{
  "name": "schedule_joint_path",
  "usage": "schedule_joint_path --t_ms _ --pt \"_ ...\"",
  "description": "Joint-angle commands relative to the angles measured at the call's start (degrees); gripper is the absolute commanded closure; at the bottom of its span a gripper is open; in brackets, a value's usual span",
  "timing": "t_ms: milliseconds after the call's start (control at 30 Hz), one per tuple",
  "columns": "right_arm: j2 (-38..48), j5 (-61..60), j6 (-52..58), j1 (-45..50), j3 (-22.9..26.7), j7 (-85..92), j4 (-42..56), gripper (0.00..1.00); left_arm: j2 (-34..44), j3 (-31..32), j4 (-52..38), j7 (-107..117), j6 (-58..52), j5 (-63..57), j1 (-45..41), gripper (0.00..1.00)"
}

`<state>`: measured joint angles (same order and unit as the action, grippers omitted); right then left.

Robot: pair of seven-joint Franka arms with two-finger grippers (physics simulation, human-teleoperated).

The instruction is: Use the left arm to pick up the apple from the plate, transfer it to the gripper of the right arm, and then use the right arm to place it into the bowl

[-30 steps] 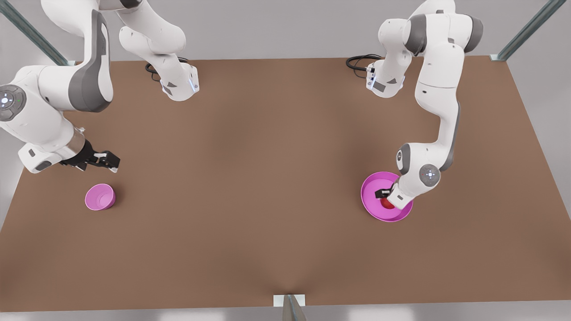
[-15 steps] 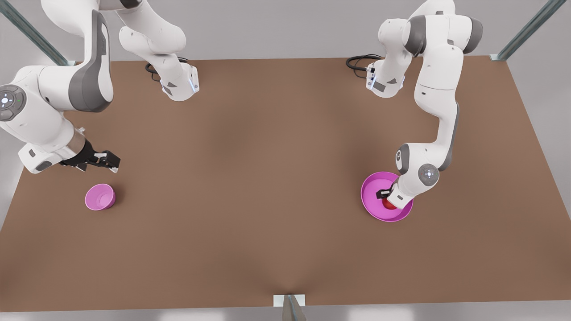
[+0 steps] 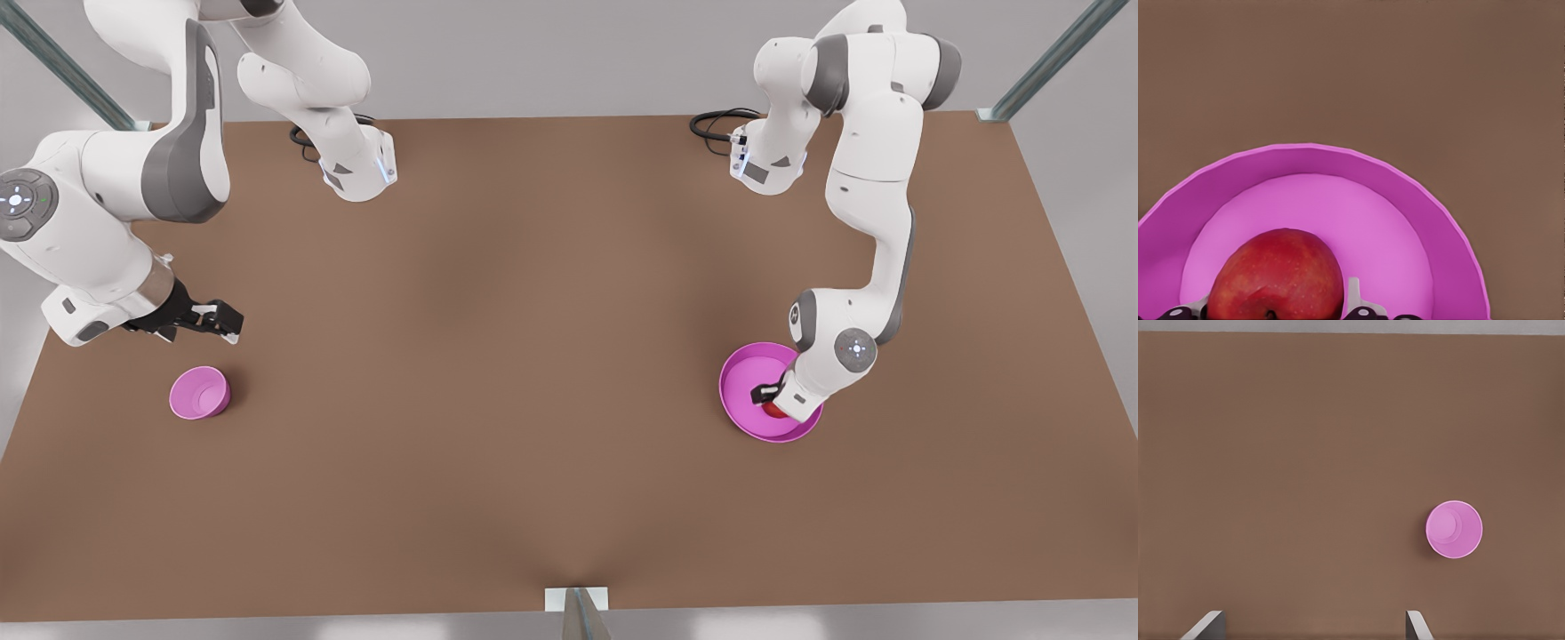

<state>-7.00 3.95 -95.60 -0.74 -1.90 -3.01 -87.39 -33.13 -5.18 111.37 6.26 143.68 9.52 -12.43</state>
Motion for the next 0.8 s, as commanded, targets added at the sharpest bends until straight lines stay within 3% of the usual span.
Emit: schedule_joint_path --t_ms 0,233,300,433,767 --pt "0.1 -0.4 0.0 0.0 0.0 0.2 0.0 0.0 -0.2 0.0 -0.5 0.9 0.4 -0.1 0.0 0.14" --pt "0.1 -1.2 0.1 -0.1 0.1 0.3 0.0 0.0 -0.5 0.0 -0.8 0.9 0.4 -0.1 0.0 0.16" --pt "0.1 -1.2 0.1 -0.2 0.1 0.4 0.0 0.0 -0.6 0.0 -0.8 0.9 0.6 -0.1 0.0 0.24" --pt "0.1 -1.2 0.1 0.0 0.0 0.3 0.0 0.0 -0.9 0.0 -0.8 0.9 0.8 -0.1 0.0 0.27" --pt "0.1 -1.2 0.1 0.0 0.0 0.1 0.0 0.0 -0.4 0.0 -0.8 0.6 1.2 -0.2 0.0 0.3"
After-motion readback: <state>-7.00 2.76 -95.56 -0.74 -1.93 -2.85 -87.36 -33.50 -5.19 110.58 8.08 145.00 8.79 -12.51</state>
